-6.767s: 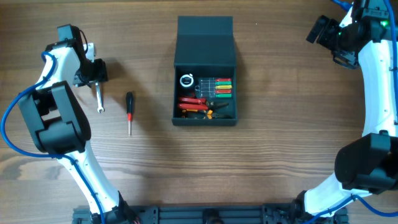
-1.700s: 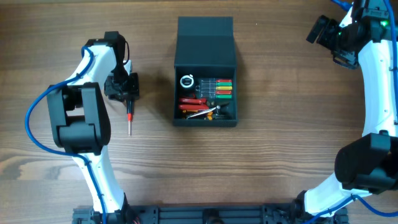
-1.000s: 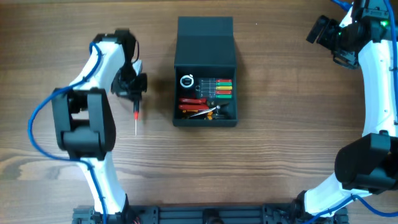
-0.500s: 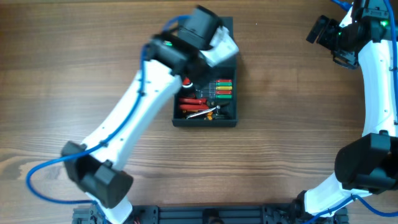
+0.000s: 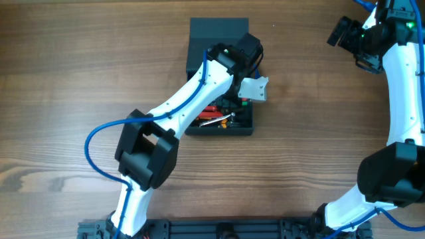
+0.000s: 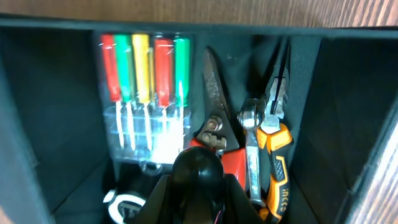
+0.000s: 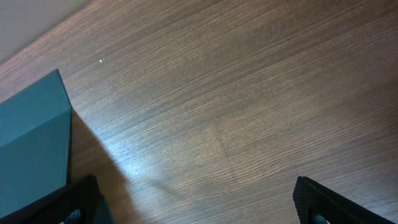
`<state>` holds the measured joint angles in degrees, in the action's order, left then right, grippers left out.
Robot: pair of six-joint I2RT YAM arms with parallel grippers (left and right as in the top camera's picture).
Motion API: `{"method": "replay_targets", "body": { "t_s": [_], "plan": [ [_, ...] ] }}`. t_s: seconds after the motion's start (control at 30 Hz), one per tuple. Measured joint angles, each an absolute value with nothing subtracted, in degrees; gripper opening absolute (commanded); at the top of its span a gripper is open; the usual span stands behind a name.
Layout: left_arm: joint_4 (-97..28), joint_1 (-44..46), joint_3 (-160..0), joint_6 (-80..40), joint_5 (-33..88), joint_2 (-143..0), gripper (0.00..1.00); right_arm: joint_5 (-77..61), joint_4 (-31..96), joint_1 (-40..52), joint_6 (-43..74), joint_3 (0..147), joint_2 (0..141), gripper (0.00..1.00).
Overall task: Pack container
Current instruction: 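Carry the screwdriver into the green box and release it, then raise both grippers to the top edge of the box lid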
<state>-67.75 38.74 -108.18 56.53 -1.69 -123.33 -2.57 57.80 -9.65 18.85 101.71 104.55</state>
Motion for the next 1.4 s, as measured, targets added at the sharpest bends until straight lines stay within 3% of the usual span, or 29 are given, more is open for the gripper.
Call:
{"method": "replay_targets", "body": {
  "t_s": [0.1,0.17,0.2,0.23,0.4,0.7,1.03,1.13,1.17,1.27,1.3,1.4],
  "plan": [
    [-67.6,38.7,-108.2,57.5,-0.7,-124.3,0.07,-2.6,57.8,-9.6,18.9,101.7,104.6,1.00],
    [-67.4,38.7,-108.2,58.0,0.2,-124.7,0.24,-2.6,57.8,-9.6,18.9,101.7,104.6,1.00],
    [-67.4,38.7,-108.2,58.1,0.6,-124.7,0.47,-2.6,57.8,-9.6,18.9,101.7,104.5,1.00],
    [-67.1,38.7,-108.2,58.0,0.9,-124.7,1.00,-2.6,57.8,-9.6,18.9,101.7,104.6,1.00],
    [-65.9,38.7,-108.2,56.4,0.3,-124.7,1.00,-2.6,57.8,-9.6,18.9,101.7,104.6,1.00],
    [-63.4,37.7,-111.4,41.8,-10.8,-119.0,1.00,-2.6,57.8,-9.6,18.9,101.7,104.6,1.00],
    [-63.6,24.8,-116.4,17.6,-9.9,-103.2,1.00,-2.6,52.8,-9.6,19.0,101.6,104.6,0.98],
    [-63.3,19.6,-116.4,8.1,-8.5,-104.1,1.00,-6.0,49.4,-9.7,20.6,101.6,104.6,0.81],
    [-62.9,17.1,-116.4,5.4,-7.5,-104.7,1.00,-7.1,48.8,-9.6,20.7,101.6,104.7,0.66],
    [-60.5,8.3,-116.4,-2.0,0.1,-108.6,0.96,-17.2,45.7,-9.2,20.4,101.6,105.4,0.08],
    [-59.7,6.0,-116.4,-3.6,3.6,-110.3,0.91,-19.3,45.1,-8.8,20.3,101.6,106.2,0.04],
    [-58.8,0.6,-116.4,-6.9,13.6,-116.2,0.53,-23.9,44.4,-7.3,20.3,101.7,110.8,0.04]
  ]
}}
